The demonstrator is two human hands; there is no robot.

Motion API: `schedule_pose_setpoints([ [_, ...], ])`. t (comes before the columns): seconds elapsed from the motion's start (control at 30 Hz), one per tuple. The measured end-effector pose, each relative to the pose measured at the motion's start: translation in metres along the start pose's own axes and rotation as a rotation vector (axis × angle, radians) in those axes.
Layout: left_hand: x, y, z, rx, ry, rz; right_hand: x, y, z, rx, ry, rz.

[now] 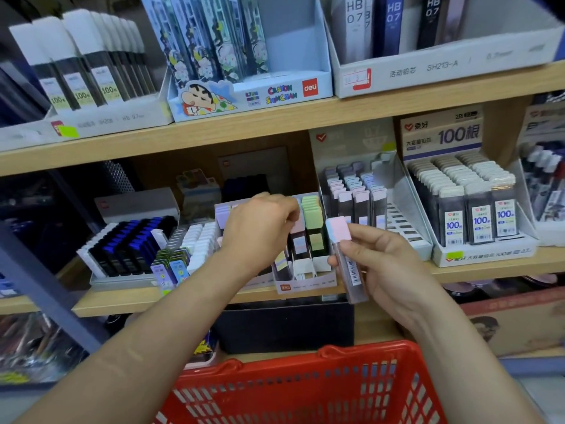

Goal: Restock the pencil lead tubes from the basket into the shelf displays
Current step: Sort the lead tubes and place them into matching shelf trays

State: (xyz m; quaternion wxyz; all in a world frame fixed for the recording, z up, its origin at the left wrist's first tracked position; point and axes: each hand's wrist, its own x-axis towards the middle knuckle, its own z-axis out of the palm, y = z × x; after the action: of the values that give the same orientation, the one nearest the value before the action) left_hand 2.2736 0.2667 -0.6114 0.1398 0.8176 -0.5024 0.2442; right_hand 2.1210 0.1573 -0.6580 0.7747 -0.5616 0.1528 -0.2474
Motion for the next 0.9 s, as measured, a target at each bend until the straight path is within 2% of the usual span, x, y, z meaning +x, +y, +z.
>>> schedule_pose_setpoints([
  [0.23,-0.004,-0.003,-0.002,-0.015,-0.001,0.043,-0.001,0.003,0.004,0.013,0.047,0.042],
  [0.27,-0.005,-0.002,-0.006,-0.063,0.020,0.036,0.000,0.003,0.004,0.018,0.041,0.048],
  [0.33,-0.006,0.001,-0.022,-0.319,-0.007,-0.042,0.000,0.003,0.005,0.062,0.015,0.082],
  [0.4,-0.006,0.006,-0.041,-0.614,-0.216,-0.088,-0.002,0.000,0.008,0.119,-0.050,0.133],
  [0.47,-0.006,0.011,-0.053,-0.697,-0.386,-0.037,-0.004,-0.004,0.013,0.169,-0.135,0.172],
  [0.53,-0.007,0.014,-0.056,-0.795,-0.383,-0.059,-0.007,-0.006,0.019,0.188,-0.182,0.195],
  [0.6,-0.007,0.012,-0.054,-0.859,-0.265,-0.126,-0.007,-0.007,0.023,0.160,-0.125,0.187],
  [0.67,-0.005,0.005,-0.050,-0.782,-0.105,-0.180,-0.003,-0.006,0.021,-0.032,0.024,0.095],
  [0.77,-0.003,-0.010,-0.045,-0.670,0.034,-0.253,0.001,-0.003,0.006,-0.592,0.178,-0.132],
  [0.83,-0.003,-0.014,-0.040,-0.529,0.041,-0.256,0.002,0.001,-0.004,-0.795,0.157,-0.164],
  [0.9,-0.004,-0.015,-0.035,-0.435,0.015,-0.234,0.002,0.007,-0.007,-0.953,0.082,-0.110],
])
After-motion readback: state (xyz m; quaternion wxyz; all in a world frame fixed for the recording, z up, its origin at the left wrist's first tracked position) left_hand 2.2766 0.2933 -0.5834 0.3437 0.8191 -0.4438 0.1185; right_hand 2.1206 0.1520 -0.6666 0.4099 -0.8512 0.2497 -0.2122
